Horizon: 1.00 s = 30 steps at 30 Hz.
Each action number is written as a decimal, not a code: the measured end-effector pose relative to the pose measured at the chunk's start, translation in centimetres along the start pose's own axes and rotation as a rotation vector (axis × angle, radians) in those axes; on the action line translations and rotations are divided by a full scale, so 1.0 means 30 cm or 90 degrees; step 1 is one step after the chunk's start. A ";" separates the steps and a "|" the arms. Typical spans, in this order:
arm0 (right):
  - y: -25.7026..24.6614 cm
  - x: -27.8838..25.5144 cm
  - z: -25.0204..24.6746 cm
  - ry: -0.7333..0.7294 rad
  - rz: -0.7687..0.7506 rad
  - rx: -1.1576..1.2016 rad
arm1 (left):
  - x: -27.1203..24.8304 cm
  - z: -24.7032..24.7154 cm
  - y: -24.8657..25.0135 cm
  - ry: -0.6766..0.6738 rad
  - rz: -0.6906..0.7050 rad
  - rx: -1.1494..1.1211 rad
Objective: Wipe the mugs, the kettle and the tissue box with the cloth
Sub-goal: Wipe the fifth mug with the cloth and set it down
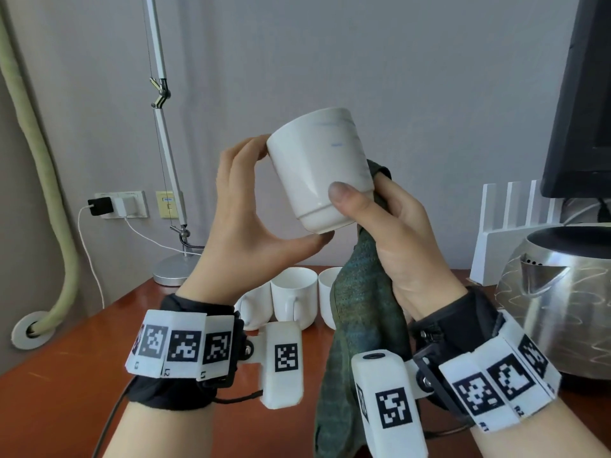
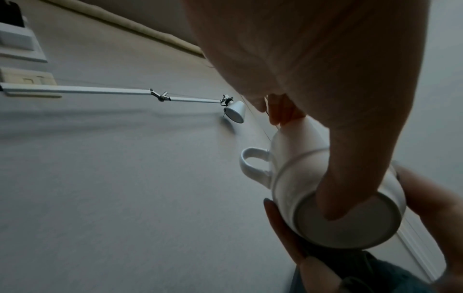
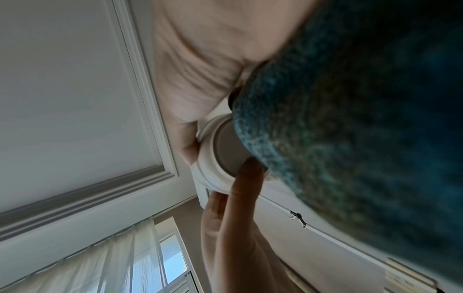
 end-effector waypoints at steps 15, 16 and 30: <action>-0.009 -0.004 0.013 -0.005 -0.003 0.023 | 0.004 -0.040 0.059 0.009 0.051 0.122; -0.010 -0.004 0.012 -0.008 -0.002 0.018 | 0.006 -0.039 0.060 0.012 0.059 0.130; 0.001 0.005 -0.030 -0.046 0.044 -0.063 | -0.005 -0.063 0.007 0.064 0.042 0.098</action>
Point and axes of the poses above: each hand's wrist, its own x-axis towards the middle knuckle, its own z-axis out of the palm, y = z × x, the point moved 5 cm from there along x, towards the middle knuckle, and after that the axes turned 15 degrees about -z, right-handed, at the moved point
